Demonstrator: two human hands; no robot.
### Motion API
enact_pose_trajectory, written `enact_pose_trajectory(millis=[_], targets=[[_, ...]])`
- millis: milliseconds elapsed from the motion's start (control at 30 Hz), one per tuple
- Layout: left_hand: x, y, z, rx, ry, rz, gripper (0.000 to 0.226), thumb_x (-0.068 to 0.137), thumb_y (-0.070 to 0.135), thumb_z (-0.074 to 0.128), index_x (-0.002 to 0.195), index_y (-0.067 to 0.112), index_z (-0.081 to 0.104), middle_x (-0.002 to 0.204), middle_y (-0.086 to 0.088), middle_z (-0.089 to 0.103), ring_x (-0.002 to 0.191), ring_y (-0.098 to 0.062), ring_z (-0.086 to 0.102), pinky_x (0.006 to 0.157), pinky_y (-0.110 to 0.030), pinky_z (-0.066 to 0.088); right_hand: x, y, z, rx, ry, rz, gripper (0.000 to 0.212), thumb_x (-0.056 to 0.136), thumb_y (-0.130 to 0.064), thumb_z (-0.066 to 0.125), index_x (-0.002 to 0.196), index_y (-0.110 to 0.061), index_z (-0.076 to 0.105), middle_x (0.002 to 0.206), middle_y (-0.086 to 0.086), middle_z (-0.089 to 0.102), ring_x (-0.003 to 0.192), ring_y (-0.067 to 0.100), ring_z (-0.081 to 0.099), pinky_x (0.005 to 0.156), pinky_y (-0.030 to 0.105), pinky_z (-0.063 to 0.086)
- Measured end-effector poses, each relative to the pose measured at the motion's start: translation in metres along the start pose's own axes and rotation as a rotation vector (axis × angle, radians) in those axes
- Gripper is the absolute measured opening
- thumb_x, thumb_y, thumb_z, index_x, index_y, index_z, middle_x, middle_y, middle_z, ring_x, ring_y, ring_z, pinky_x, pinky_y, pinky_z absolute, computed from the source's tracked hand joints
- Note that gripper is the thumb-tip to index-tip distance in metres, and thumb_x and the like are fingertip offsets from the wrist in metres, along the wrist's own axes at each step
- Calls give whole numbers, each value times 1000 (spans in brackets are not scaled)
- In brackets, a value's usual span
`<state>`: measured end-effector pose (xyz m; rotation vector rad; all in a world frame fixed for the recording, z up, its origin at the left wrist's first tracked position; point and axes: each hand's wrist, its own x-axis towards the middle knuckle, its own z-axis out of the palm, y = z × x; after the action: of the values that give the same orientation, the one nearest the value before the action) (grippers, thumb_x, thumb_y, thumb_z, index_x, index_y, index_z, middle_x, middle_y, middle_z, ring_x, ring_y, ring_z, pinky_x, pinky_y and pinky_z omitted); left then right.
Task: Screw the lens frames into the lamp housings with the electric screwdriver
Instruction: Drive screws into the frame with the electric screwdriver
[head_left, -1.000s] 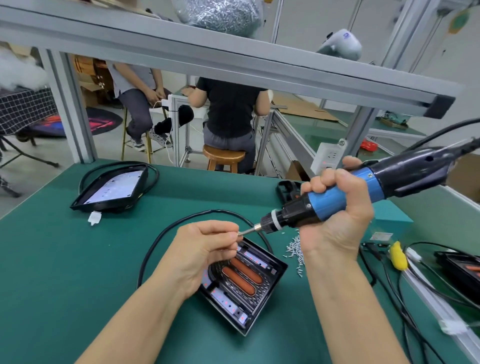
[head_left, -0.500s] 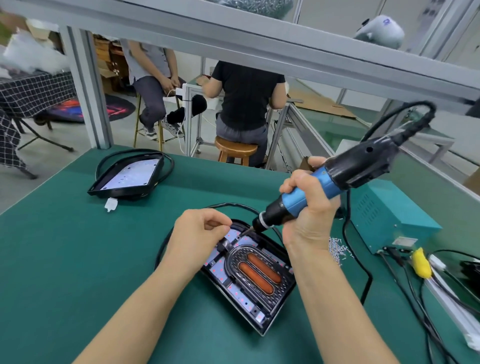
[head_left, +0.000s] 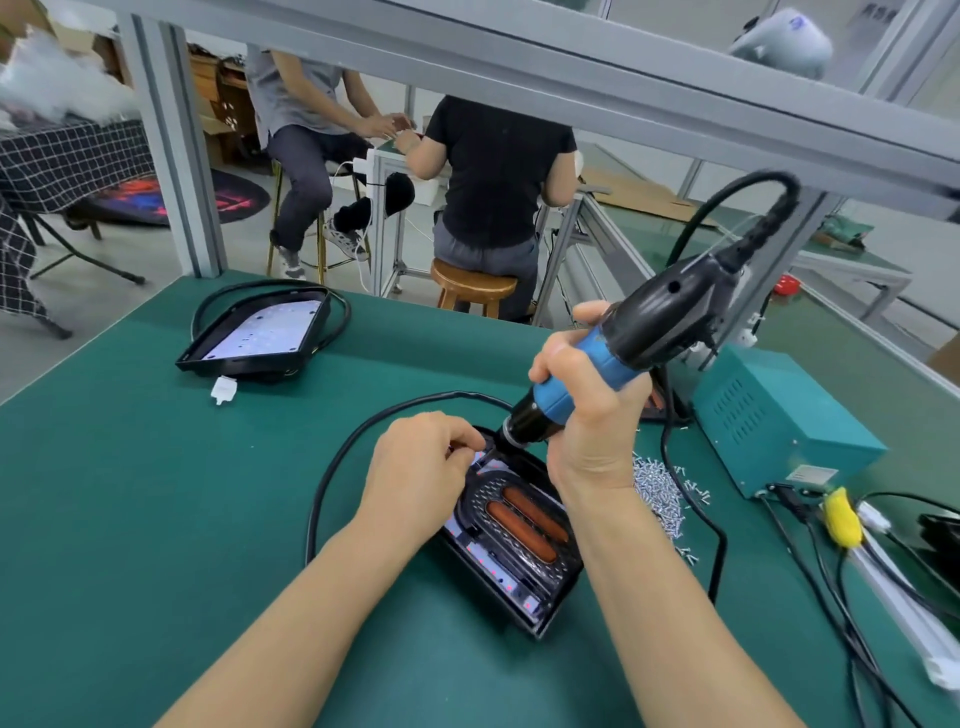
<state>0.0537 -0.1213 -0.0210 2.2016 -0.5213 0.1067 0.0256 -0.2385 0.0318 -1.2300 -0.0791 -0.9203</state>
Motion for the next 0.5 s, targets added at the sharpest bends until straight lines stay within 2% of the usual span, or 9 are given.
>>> enact_pose_trajectory(millis=[167,300,367,433,500], targets=[[3,2,-1,39,-23,8,15,84,12,63,88,22,74,58,20,46,67,-16,48,67,-25,39,-1,-5,-1,0,33,14,27,68,0,57,89,-14,53,58,3,50,54,19,48,58,25,44],[2,-1,-5,101,-60,16,16,85,13,61,84,24,72,56,19,46,61,-12,44,64,-25,36,2,-20,-15,73,96,-18,27,68,1,57,88,-17,53,55,-4,52,57,21,47,62,29,42],[1,-1,-7,127,-89,9,15,86,14,60,83,26,69,61,14,54,64,-13,48,64,-26,38,4,-33,-28,101,115,-49,26,71,2,55,89,-17,53,56,-5,53,55,18,48,62,28,42],[1,3,-8,175,-95,6,15,87,15,59,85,27,67,76,8,63,74,-17,54,70,-28,43,5,-47,-41,126,129,-72,26,72,2,54,91,-17,52,58,-5,52,53,15,49,61,27,42],[1,13,-6,217,-63,44,14,88,15,59,87,26,68,85,7,65,81,-19,56,73,-30,45,4,-60,-54,166,135,-85,26,73,2,52,92,-17,52,59,-4,49,52,14,48,60,26,42]])
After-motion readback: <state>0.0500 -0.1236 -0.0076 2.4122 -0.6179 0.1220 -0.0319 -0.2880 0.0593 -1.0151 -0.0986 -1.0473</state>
